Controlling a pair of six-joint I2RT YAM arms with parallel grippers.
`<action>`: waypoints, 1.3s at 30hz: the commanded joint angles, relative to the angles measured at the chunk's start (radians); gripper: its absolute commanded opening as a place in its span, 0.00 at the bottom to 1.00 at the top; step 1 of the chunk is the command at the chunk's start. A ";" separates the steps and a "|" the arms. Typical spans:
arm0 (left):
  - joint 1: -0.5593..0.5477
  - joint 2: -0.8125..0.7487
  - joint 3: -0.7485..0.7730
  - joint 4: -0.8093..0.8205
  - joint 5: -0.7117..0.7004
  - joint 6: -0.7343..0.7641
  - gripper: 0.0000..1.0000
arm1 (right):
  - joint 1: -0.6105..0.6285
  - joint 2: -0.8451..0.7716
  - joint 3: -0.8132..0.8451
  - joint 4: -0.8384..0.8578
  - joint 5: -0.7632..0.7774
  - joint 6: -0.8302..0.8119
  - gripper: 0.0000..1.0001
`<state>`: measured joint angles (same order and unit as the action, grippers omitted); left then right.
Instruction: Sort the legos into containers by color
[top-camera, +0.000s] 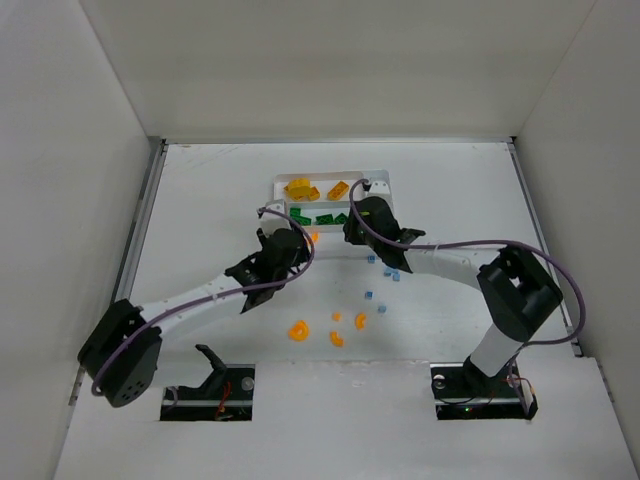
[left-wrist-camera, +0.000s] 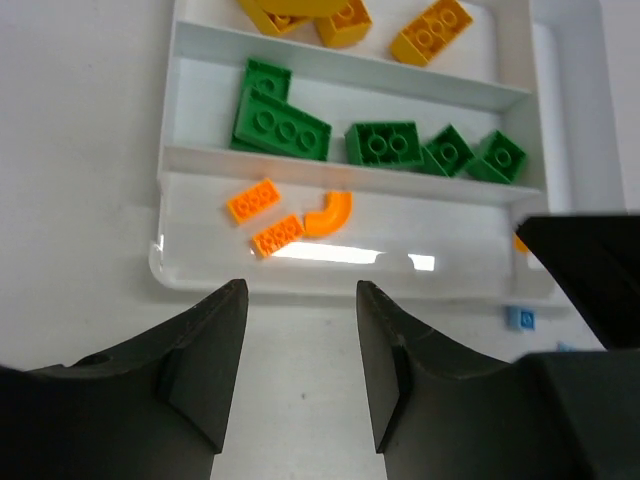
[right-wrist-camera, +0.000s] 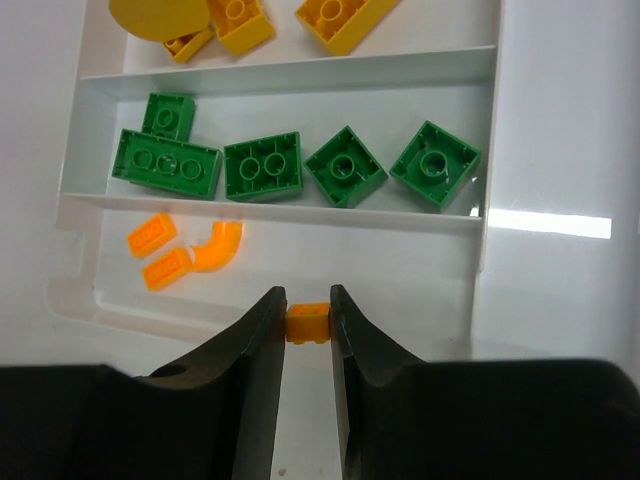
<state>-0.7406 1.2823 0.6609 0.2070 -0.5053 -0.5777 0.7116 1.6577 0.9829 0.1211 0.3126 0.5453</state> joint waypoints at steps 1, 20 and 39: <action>-0.085 -0.109 -0.059 -0.101 -0.036 -0.025 0.46 | -0.005 0.042 0.053 0.038 -0.018 -0.031 0.30; -0.581 -0.187 -0.187 -0.515 -0.082 -0.278 0.63 | 0.021 0.014 0.011 0.063 -0.004 -0.031 0.59; -0.590 -0.052 -0.215 -0.442 -0.128 -0.295 0.30 | 0.091 -0.062 -0.112 0.117 0.006 -0.002 0.57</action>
<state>-1.3392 1.2156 0.4648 -0.2264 -0.5961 -0.8059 0.7868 1.6295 0.8810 0.1730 0.3058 0.5293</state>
